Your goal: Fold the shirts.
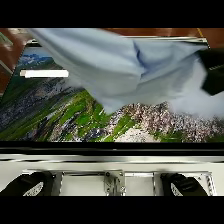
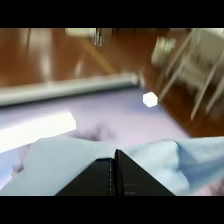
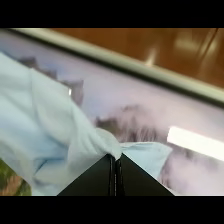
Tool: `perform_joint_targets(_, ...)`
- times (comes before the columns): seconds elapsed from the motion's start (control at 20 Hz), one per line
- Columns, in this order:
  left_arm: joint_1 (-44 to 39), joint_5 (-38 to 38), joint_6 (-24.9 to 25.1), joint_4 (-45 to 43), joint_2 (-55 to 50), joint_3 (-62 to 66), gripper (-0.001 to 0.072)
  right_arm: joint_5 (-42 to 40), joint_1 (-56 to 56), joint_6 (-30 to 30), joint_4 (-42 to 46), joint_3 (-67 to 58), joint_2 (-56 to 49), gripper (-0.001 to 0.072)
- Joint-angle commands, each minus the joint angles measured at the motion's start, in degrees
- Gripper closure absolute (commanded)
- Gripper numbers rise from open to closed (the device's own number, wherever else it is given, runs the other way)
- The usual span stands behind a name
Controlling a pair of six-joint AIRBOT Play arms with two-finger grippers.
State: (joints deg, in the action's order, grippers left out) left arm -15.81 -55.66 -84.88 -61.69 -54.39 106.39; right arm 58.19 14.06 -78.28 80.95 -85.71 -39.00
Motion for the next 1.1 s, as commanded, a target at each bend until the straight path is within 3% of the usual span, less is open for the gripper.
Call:
perform_joint_targets(0.0, 0.1, -4.3, -0.8, -8.0, 3.4, 8.1, 0.067, -3.3, 0.0, -2.3, 2.5, -7.2, 2.6, 0.0653)
perform_joint_targets(0.25, 0.1, -26.9, -2.0, -27.0, 3.4, 5.0, 0.067, -3.4, 0.0, -4.6, 11.2, -7.3, 0.9, 0.0653)
perform_joint_targets(0.45, 0.1, -31.5, -2.0, -28.5, 3.5, -5.5, 0.067, -0.7, 0.0, -4.6, 11.1, -7.3, -5.2, 0.0653)
perform_joint_targets(0.6, 0.1, -35.1, -3.6, -28.5, 3.6, -17.9, 0.067, 9.3, 0.0, -3.8, 12.5, -7.2, -12.8, 0.0652)
perform_joint_targets(0.75, 0.1, -34.7, -5.7, -26.1, 3.8, -33.7, 0.067, 12.3, 0.0, -2.6, 15.6, -7.2, -23.3, 0.0653)
perform_joint_targets(0.85, 0.1, -29.7, -6.1, -21.0, 3.7, -44.3, 0.0669, 6.9, 0.0, -4.2, 14.4, -7.2, -30.9, 0.0653)
perform_joint_targets(1.05, 0.1, -16.5, -8.9, -11.1, 2.5, -60.4, 0.0669, -8.7, 0.0, -13.0, 6.3, -7.3, -46.2, 0.0652)
